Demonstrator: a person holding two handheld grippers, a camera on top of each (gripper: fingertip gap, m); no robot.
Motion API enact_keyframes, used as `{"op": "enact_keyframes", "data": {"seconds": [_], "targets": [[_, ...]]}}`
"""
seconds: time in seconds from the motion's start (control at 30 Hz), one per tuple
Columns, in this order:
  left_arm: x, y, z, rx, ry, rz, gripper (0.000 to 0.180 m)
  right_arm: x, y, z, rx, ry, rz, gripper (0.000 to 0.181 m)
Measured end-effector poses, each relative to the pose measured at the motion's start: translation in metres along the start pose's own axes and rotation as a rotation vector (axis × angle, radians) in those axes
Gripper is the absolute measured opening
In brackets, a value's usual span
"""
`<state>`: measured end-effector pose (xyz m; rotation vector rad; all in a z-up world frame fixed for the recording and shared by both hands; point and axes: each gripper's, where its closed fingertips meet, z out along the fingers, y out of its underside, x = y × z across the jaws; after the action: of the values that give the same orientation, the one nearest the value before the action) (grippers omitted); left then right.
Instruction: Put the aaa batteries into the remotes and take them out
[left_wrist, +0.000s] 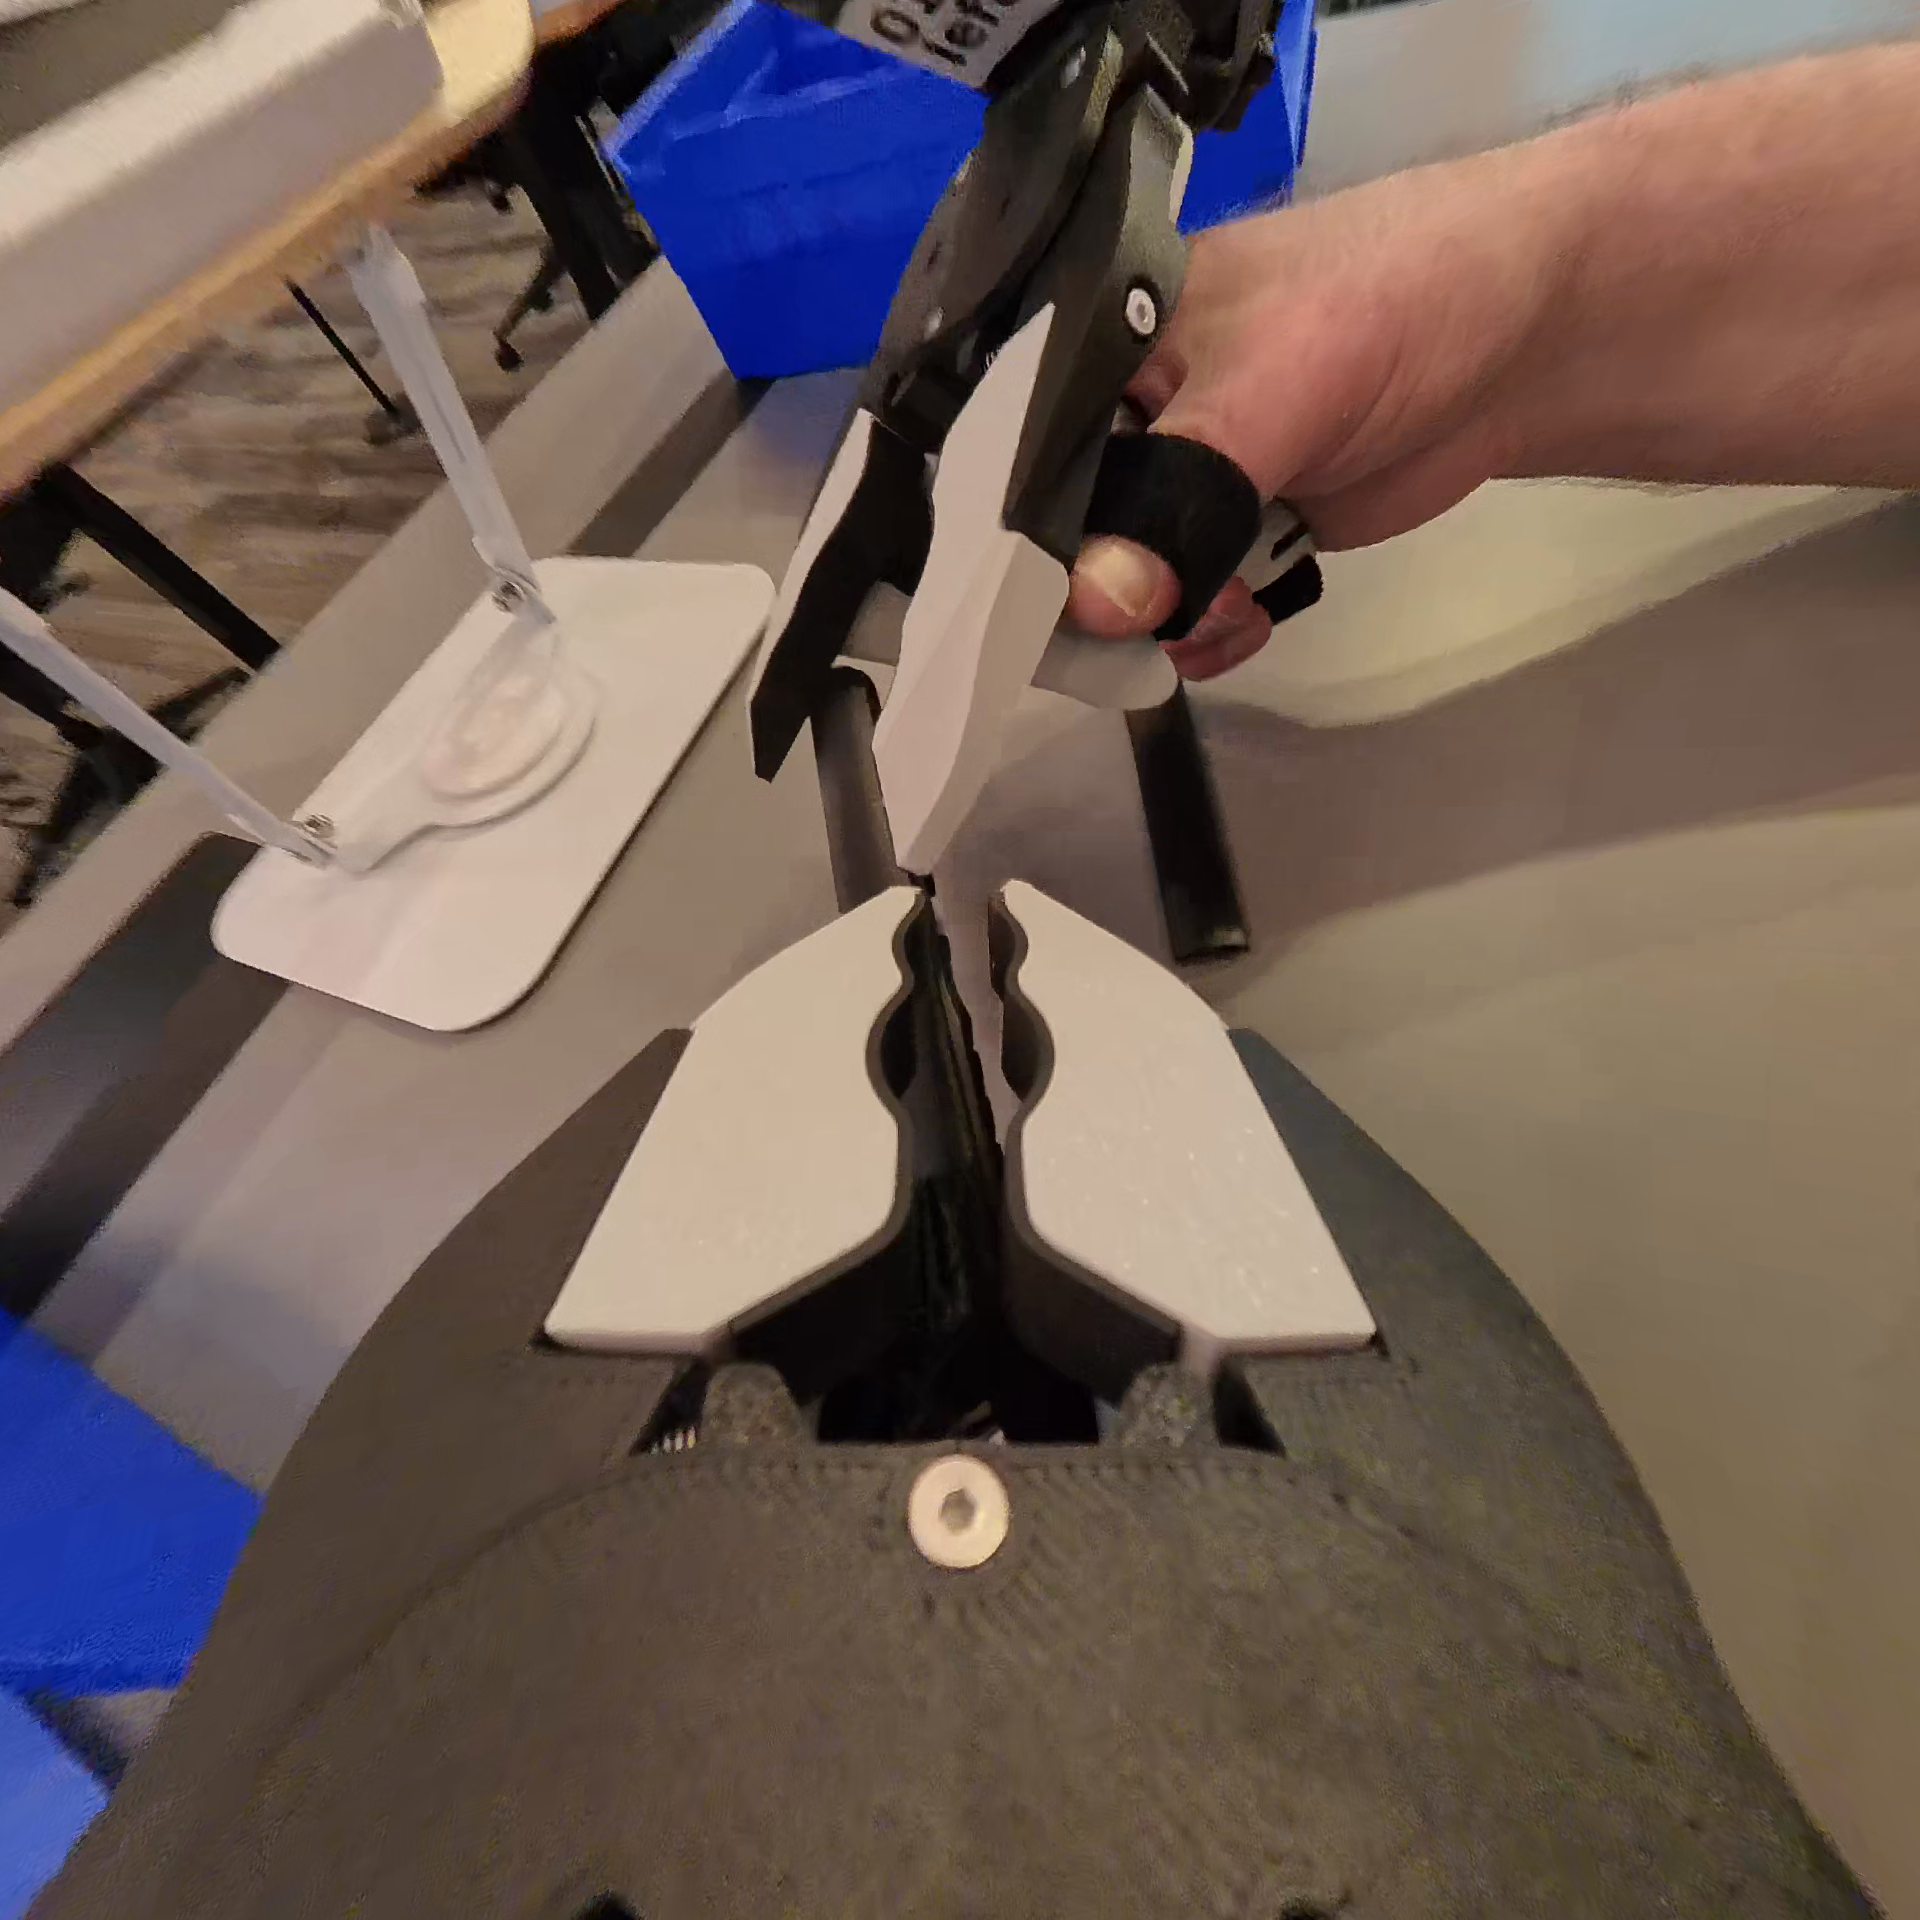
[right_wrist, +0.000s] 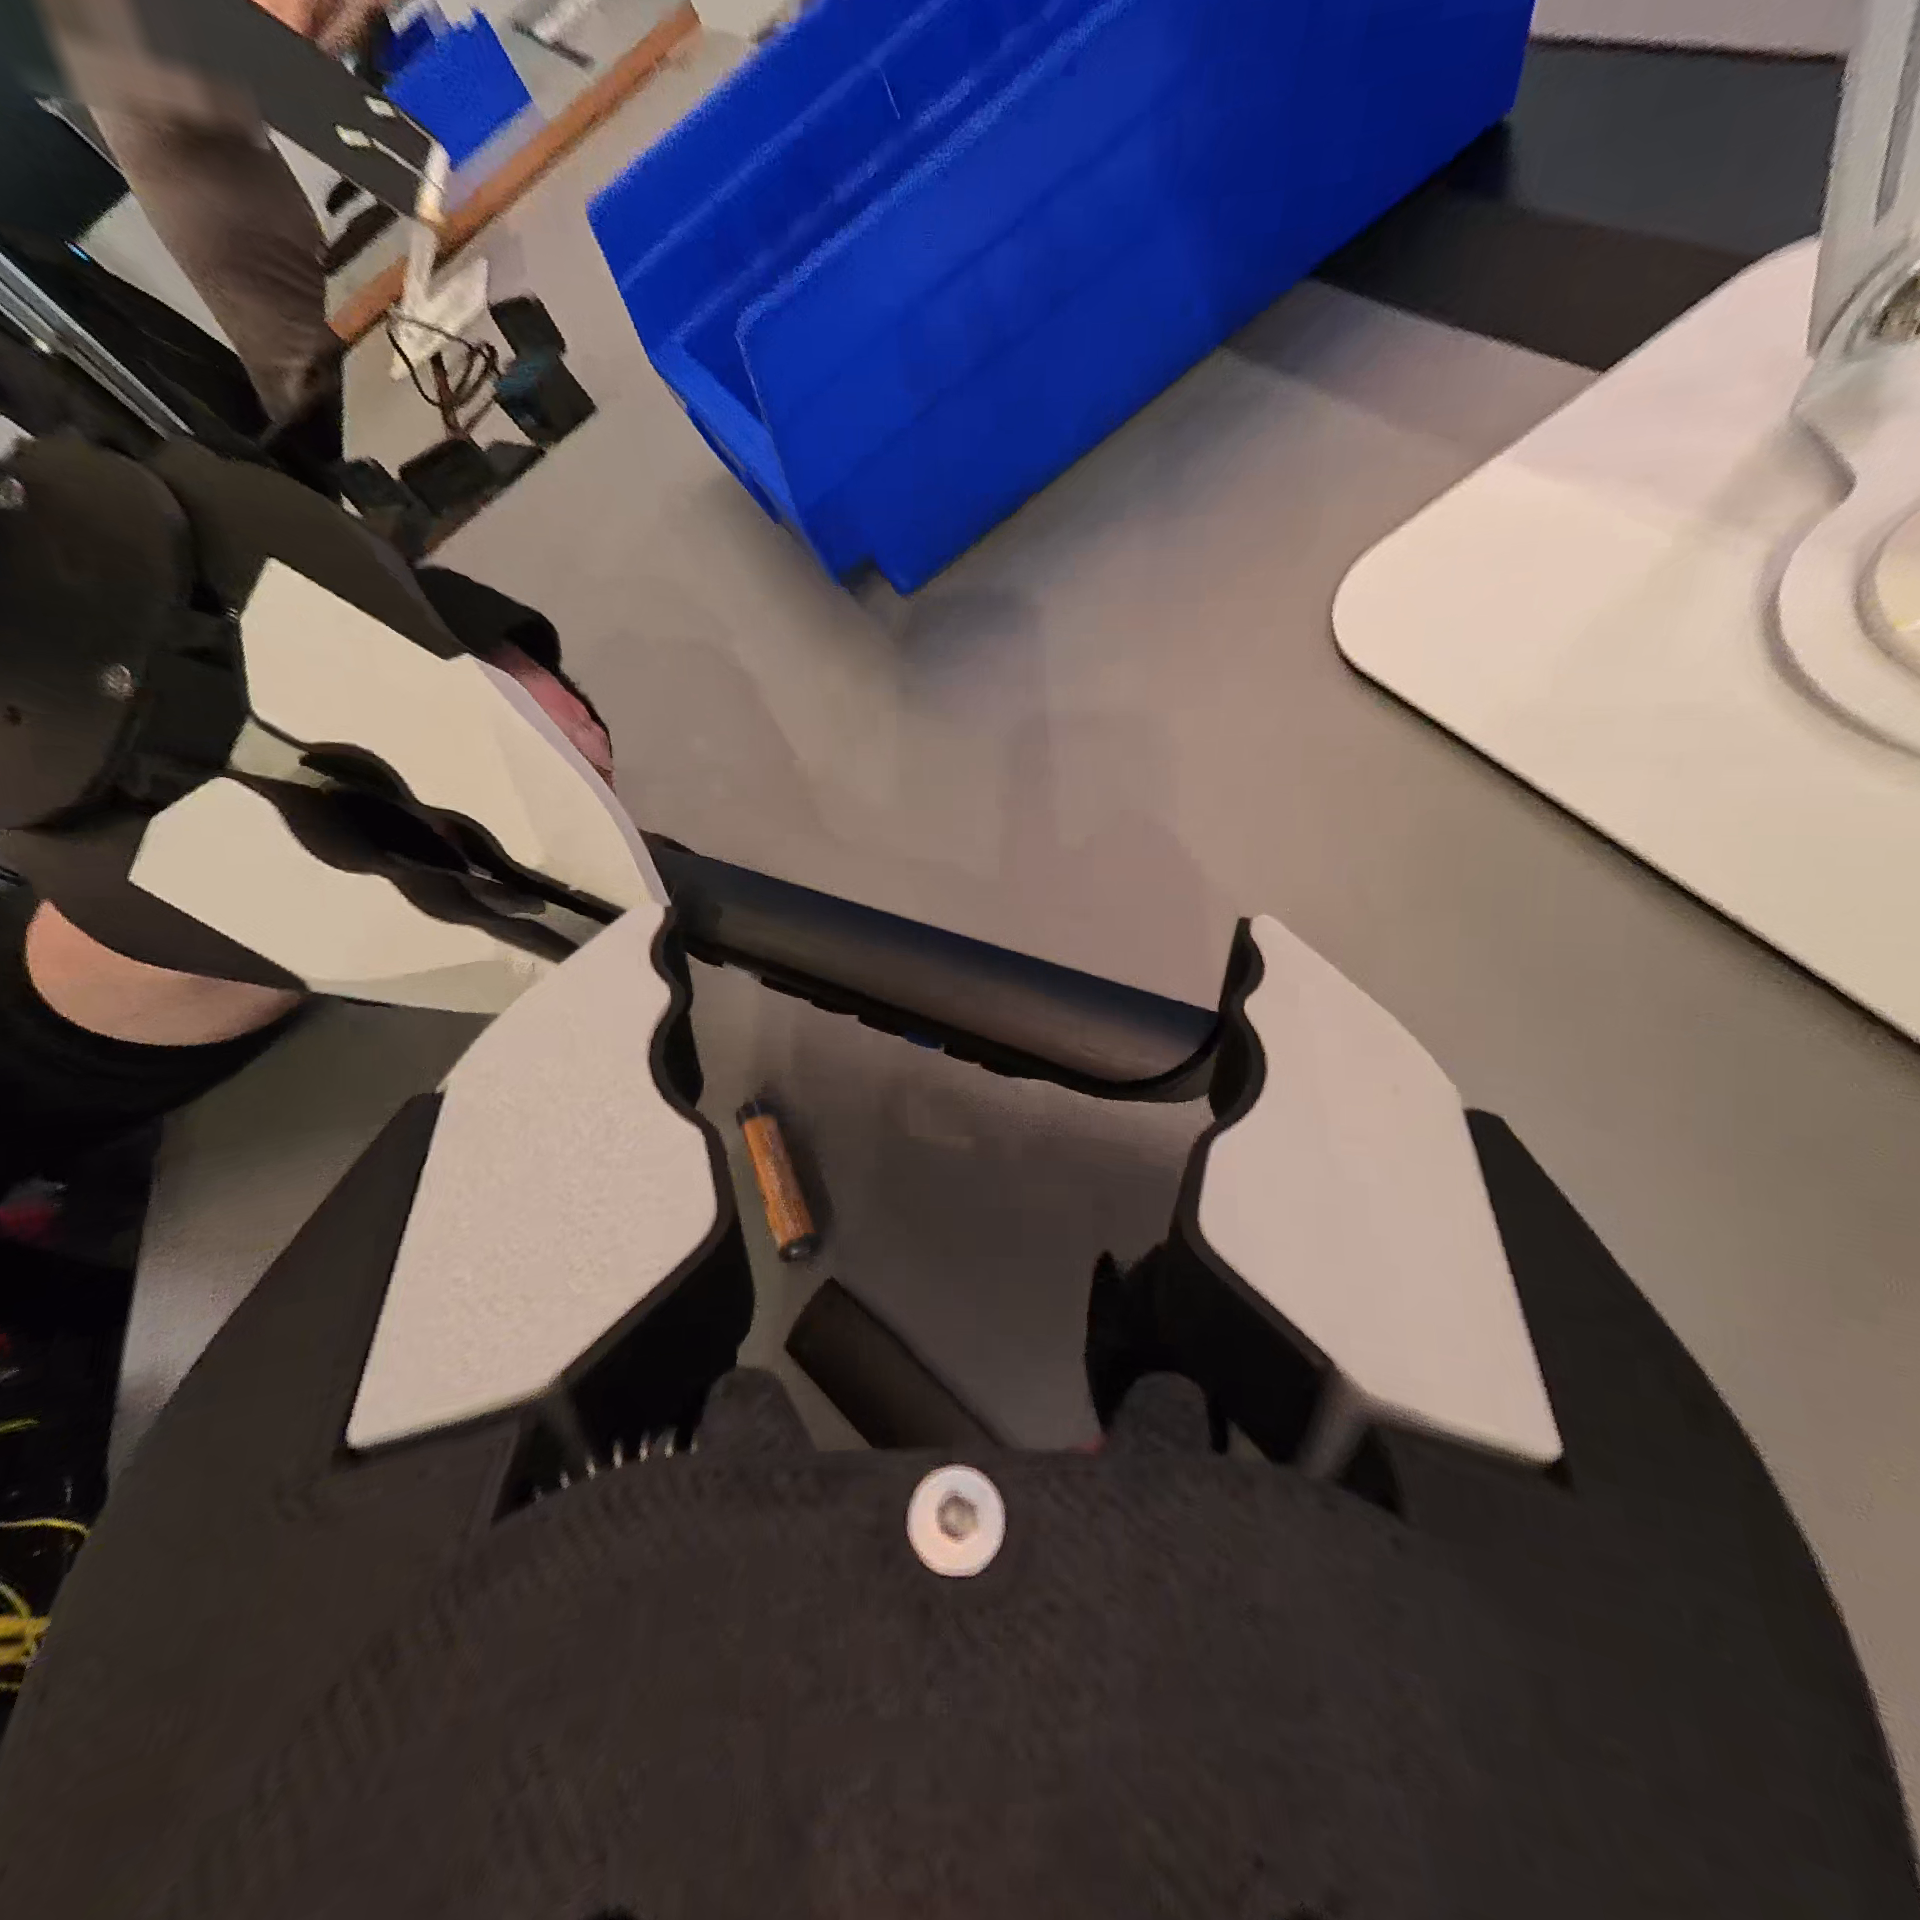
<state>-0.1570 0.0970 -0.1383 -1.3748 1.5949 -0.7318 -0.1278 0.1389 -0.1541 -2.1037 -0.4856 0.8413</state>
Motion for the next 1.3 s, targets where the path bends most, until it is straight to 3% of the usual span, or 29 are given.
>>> {"op": "enact_keyframes", "data": {"seconds": [0.17, 0.37, 0.63, 0.87, 0.97, 1.3], "targets": [[0.007, 0.033, 0.019, -0.095, 0.092, -0.078, 0.003, 0.011, 0.027, 0.012, -0.126, -0.018, 0.052, 0.094], [0.003, 0.036, 0.021, -0.062, 0.131, -0.156, 0.01, 0.018, 0.037, 0.012, -0.207, 0.063, -0.023, 0.095], [-0.02, 0.036, 0.012, -0.058, 0.014, -0.144, 0.032, 0.036, 0.024, -0.002, -0.164, 0.169, -0.093, 0.097], [-0.037, 0.012, -0.004, 0.001, -0.175, -0.028, 0.034, 0.009, -0.01, -0.026, -0.104, 0.281, -0.294, 0.097], [-0.035, 0.003, -0.005, 0.008, -0.217, 0.018, 0.035, -0.034, -0.019, -0.053, 0.0, 0.281, -0.324, 0.095], [0.063, -0.1, 0.029, 0.161, -0.186, 0.119, 0.047, -0.154, 0.079, -0.229, 0.16, 0.409, -0.343, 0.086]]}}
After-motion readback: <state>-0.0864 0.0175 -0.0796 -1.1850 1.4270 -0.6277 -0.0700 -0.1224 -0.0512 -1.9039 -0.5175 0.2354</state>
